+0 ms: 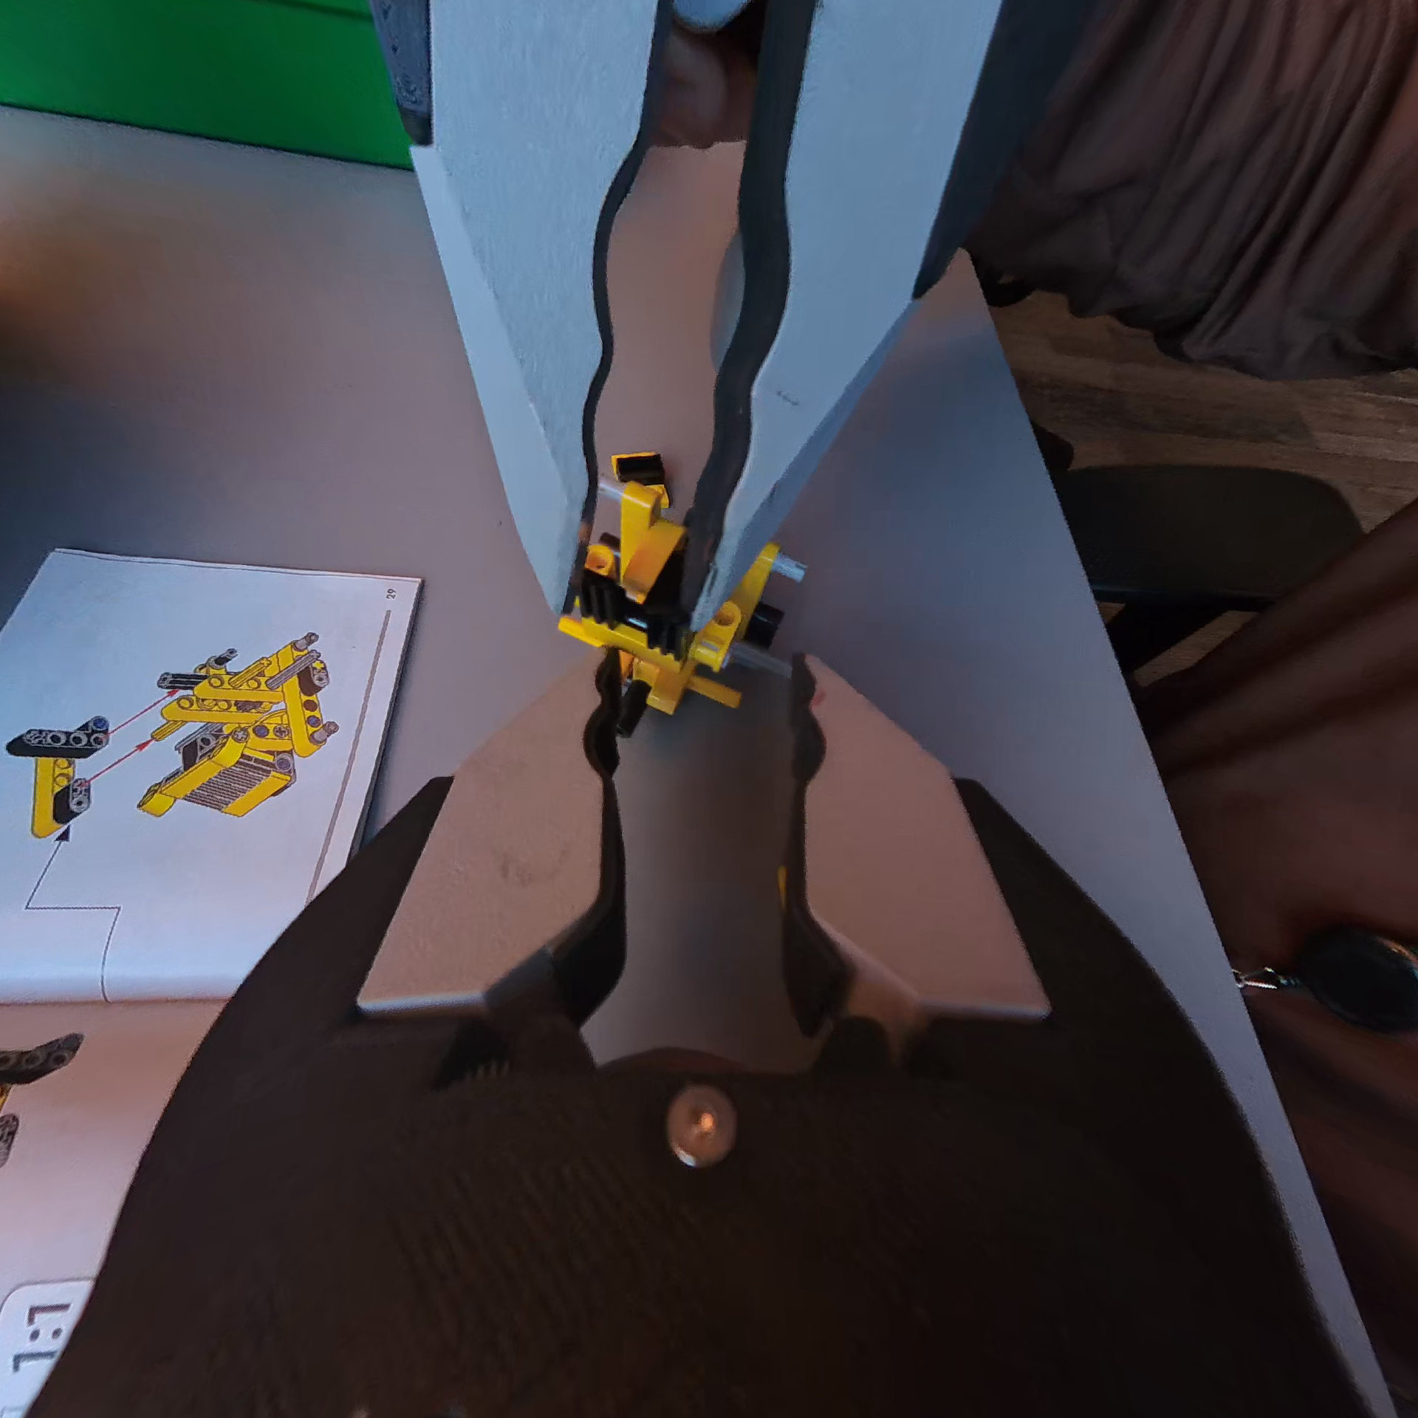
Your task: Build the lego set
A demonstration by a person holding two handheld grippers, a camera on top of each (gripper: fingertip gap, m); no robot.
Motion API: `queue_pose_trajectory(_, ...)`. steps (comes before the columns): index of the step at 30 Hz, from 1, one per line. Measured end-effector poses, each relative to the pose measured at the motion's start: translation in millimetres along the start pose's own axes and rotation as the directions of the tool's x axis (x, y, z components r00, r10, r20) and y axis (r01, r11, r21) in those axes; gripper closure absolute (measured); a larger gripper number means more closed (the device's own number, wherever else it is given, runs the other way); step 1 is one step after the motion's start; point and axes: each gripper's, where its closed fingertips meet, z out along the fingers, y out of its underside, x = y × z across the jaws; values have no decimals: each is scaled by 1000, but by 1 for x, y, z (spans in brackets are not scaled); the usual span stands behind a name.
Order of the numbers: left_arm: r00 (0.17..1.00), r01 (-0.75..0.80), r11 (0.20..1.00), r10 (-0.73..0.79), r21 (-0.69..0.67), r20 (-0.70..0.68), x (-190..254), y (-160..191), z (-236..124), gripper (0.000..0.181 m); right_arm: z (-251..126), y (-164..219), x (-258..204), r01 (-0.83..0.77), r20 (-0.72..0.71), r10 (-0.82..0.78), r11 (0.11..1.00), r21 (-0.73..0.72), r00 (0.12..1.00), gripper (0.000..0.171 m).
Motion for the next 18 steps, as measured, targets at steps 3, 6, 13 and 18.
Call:
queue_pose_trajectory(3, 1000, 15, 1000, -15, 9, -15, 1, -1, -2, 139, 1, 0, 1, -8, -3, 8, 1000, 17, 1000, 155)
queue_pose_trajectory(6, 999, 25, 999, -24, 25, -24, 1, -4, -4, 137, 0, -3, 1, -20, -5, 20, 999, 46, 1000, 159)
queue_pose_trajectory(13, 995, 73, 996, -70, 49, -64, 2, -7, -6, 129, -3, -6, 4, -71, 7, 70, 991, 111, 998, 167)
queue_pose_trajectory(18, 995, 68, 996, -63, 62, -74, 5, -10, -5, 138, -3, -6, 10, -109, 1, 110, 984, 138, 994, 168)
